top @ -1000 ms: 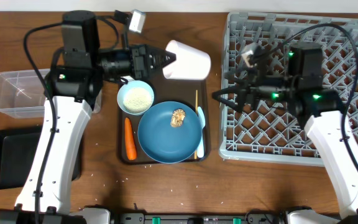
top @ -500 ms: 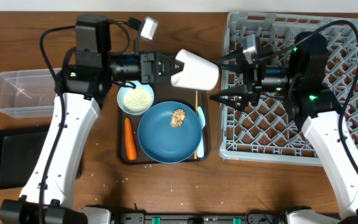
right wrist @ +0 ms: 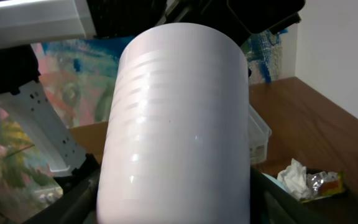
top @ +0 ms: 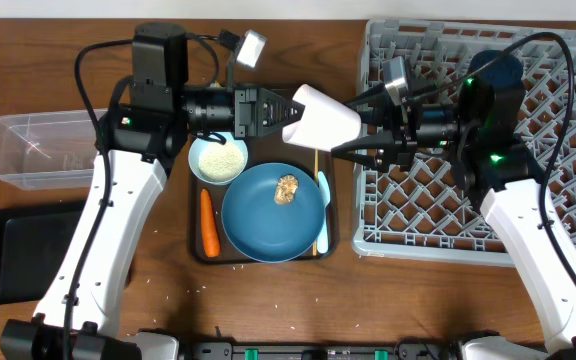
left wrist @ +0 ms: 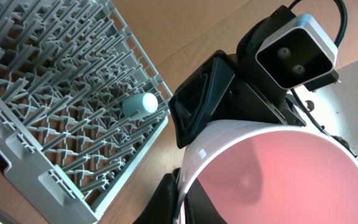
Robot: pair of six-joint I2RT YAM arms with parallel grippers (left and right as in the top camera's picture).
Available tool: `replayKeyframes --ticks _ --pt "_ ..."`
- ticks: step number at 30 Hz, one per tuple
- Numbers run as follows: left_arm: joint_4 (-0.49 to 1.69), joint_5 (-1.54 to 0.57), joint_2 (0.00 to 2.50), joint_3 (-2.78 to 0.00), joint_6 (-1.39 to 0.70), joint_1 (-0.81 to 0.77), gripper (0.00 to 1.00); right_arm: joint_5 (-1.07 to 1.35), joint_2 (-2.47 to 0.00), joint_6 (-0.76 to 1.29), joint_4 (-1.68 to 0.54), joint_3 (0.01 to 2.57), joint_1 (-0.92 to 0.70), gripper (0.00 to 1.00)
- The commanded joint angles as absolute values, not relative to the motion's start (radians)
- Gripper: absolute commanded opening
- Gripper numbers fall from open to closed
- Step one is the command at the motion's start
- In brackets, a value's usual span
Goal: Sort waste into correct bins and load items into the dishwasher rack
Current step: 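Hand the pink cup from the left gripper to the right gripper, then place the pink cup in the rack beside the blue cup with the right gripper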
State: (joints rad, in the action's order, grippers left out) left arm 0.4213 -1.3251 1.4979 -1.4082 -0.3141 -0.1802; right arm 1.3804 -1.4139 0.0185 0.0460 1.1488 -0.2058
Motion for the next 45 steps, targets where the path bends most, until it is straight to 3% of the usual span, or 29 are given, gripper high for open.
replayKeyframes --ticks 1,3,5,7,14,19,28,38,45 --pt "0.416 -1.324 1.499 -1.402 -0.309 -0.181 0.06 1.418 -1.414 0.045 0.051 1.148 -0.215 0.53" --pt "0.416 -1.324 1.499 -1.402 -0.309 -0.181 0.07 1.418 -1.414 0.056 0.054 1.148 -0.215 0.52" --pt "0.416 -1.324 1.499 -1.402 -0.309 -0.180 0.41 1.413 -1.414 0.057 0.054 1.148 -0.214 0.50" --pt "0.417 -1.306 1.499 -1.402 -0.308 -0.173 0.53 1.406 -1.414 0.073 0.062 1.148 -0.205 0.51" --pt "0.470 -1.117 1.499 -1.402 -0.218 -0.039 0.67 1.408 -1.409 0.247 0.124 1.148 -0.067 0.46" --pt "0.539 -1.035 1.499 -1.402 -0.213 0.065 0.69 1.407 -1.391 0.360 0.124 1.148 0.094 0.51" --pt "0.572 -1.034 1.499 -1.402 -0.210 0.117 0.69 1.415 -1.363 0.502 0.123 1.148 0.358 0.49" --pt "0.572 -1.035 1.499 -1.402 -0.211 0.117 0.68 1.219 -1.363 0.558 0.117 1.153 0.390 0.48" --pt "0.571 -1.034 1.499 -1.402 -0.211 0.117 0.69 0.999 -1.361 0.536 -0.041 1.153 0.389 0.47"
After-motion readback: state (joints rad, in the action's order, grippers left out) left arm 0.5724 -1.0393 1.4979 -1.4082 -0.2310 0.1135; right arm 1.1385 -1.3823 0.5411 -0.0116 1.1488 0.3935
